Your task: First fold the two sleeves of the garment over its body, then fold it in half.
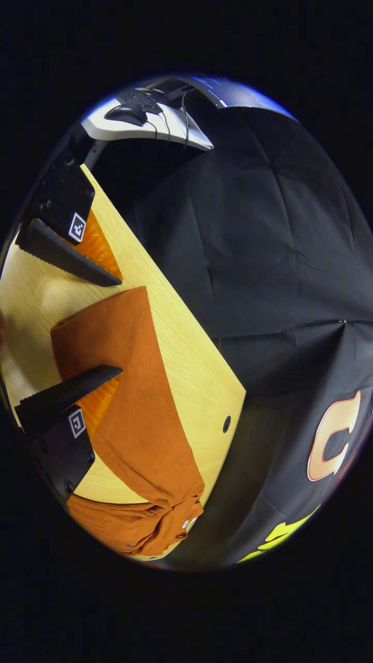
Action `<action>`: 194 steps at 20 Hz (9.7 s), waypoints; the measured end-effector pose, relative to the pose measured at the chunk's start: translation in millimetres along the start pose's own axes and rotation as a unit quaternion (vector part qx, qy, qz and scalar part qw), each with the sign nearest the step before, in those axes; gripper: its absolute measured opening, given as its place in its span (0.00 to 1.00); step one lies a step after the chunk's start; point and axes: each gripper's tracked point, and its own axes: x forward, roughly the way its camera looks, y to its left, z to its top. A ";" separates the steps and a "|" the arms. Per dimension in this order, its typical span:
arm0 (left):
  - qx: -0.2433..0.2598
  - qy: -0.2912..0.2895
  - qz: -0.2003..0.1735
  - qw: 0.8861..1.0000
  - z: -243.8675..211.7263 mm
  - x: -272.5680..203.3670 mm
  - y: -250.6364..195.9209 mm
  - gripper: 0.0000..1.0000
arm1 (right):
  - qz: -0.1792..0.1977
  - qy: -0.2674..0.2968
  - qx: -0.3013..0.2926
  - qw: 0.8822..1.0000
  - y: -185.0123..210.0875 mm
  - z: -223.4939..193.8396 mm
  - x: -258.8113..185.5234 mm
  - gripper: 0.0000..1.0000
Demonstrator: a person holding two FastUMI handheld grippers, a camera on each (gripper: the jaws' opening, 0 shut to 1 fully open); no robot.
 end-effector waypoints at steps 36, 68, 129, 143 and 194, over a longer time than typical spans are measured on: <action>0.263 -0.207 -0.359 0.871 312.1 -117.5 -486.0 0.02 | -0.171 -0.017 0.134 0.976 -191.3 -56.2 -106.4 0.84; 0.238 -0.098 -0.436 0.862 82.5 -182.1 -643.3 0.95 | -0.186 -0.007 0.075 0.980 -232.6 -49.8 -132.6 0.84; 0.151 0.204 -0.307 0.917 -98.0 -205.3 -170.5 0.92 | 0.036 0.332 0.059 0.941 -78.3 -366.1 -120.9 0.77; 0.136 0.218 -0.323 0.911 -93.5 -203.4 -184.0 0.04 | 0.042 0.330 0.083 0.940 -74.3 -349.4 -106.5 0.01; 0.051 -0.071 -0.290 0.953 294.7 60.5 -465.0 0.92 | -0.072 0.111 0.003 0.991 -154.2 -95.5 341.2 0.79</action>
